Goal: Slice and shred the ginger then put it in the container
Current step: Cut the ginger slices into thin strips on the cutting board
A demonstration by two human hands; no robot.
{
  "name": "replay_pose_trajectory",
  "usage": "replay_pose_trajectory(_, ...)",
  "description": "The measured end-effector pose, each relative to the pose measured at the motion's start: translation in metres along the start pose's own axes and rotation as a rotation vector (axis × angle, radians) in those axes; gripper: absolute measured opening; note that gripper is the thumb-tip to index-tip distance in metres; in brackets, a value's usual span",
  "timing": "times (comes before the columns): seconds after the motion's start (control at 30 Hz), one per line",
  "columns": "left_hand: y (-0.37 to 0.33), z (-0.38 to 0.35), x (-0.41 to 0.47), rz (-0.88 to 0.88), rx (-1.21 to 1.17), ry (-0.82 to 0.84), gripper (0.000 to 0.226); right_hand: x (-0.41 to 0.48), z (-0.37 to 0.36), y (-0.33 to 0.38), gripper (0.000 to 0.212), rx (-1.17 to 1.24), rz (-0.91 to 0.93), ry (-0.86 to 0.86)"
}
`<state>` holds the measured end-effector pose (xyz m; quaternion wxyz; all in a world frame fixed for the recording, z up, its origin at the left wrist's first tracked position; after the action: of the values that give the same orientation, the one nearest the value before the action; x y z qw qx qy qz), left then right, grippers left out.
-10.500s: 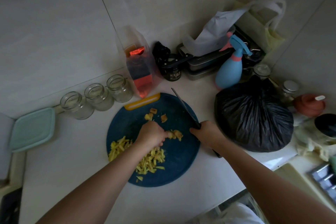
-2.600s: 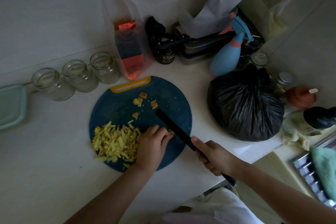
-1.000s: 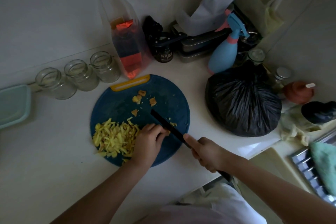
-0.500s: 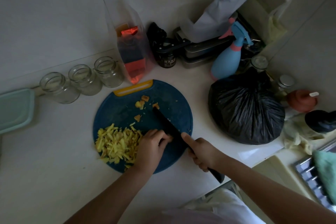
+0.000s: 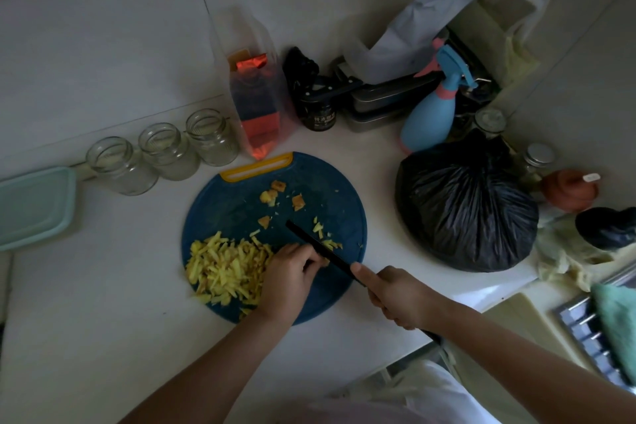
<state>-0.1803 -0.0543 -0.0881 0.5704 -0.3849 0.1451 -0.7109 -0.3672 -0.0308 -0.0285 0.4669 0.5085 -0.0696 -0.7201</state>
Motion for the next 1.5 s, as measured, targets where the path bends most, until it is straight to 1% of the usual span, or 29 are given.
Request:
replay_pose_trajectory(0.13,-0.002,0.0,-0.002,0.008,0.0,-0.018,0.03,0.002,-0.002,0.001,0.067,-0.18,0.107,-0.084)
replay_pose_trajectory(0.37,0.002,-0.002,-0.001,0.014,0.025,-0.039,0.03,0.006,-0.012,0.005,0.068,-0.274,0.137,-0.098)
replay_pose_trajectory(0.47,0.002,-0.002,-0.002,0.0,0.012,-0.048,0.03,0.013,-0.014,0.008,0.068,-0.218,0.112,-0.094)
replay_pose_trajectory(0.57,0.003,-0.004,-0.002,-0.022,-0.02,-0.053,0.026,0.019,-0.009,0.007,0.066,0.06,-0.046,-0.011)
replay_pose_trajectory(0.6,0.004,-0.004,-0.002,-0.027,-0.023,-0.043,0.024,0.019,-0.006,0.006,0.066,0.115,-0.082,0.026)
replay_pose_trajectory(0.73,0.009,-0.002,-0.004,-0.129,0.015,-0.014,0.008,0.019,0.0,0.004,0.066,0.085,-0.05,0.049)
replay_pose_trajectory(0.83,0.008,0.001,-0.003,-0.147,0.018,-0.012,0.007,0.012,0.002,0.004,0.065,0.094,-0.036,0.038)
replay_pose_trajectory(0.97,0.005,-0.001,-0.003,-0.088,0.026,-0.001,0.018,0.006,0.0,0.0,0.066,0.053,-0.024,-0.009)
replay_pose_trajectory(1.1,0.002,0.0,0.0,-0.058,0.028,-0.015,0.025,0.002,0.0,-0.001,0.066,0.042,-0.018,0.004)
replay_pose_trajectory(1.2,-0.001,0.001,0.0,0.016,0.008,-0.055,0.029,0.0,0.0,0.0,0.066,0.019,-0.009,-0.005)
replay_pose_trajectory(1.3,0.0,-0.001,-0.001,0.084,-0.004,-0.065,0.038,0.0,-0.001,0.0,0.067,-0.012,0.0,-0.012)
replay_pose_trajectory(1.4,0.005,-0.003,-0.002,0.098,-0.018,-0.053,0.048,0.002,0.0,0.001,0.067,-0.043,0.01,-0.028)
replay_pose_trajectory(1.5,0.006,-0.004,-0.001,0.101,-0.038,-0.056,0.052,0.002,0.001,0.001,0.066,-0.074,0.027,-0.025)
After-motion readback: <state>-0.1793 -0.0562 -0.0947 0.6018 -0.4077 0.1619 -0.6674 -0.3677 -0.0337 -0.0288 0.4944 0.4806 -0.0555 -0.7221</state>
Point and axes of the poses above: each hand's wrist, its own x-axis towards the middle knuckle, its own z-axis out of the back of the hand, y = z × x, the point moved 1 cm from there along x, towards the middle knuckle, and after that the axes turned 12 degrees about -y, right-handed, at the moved point
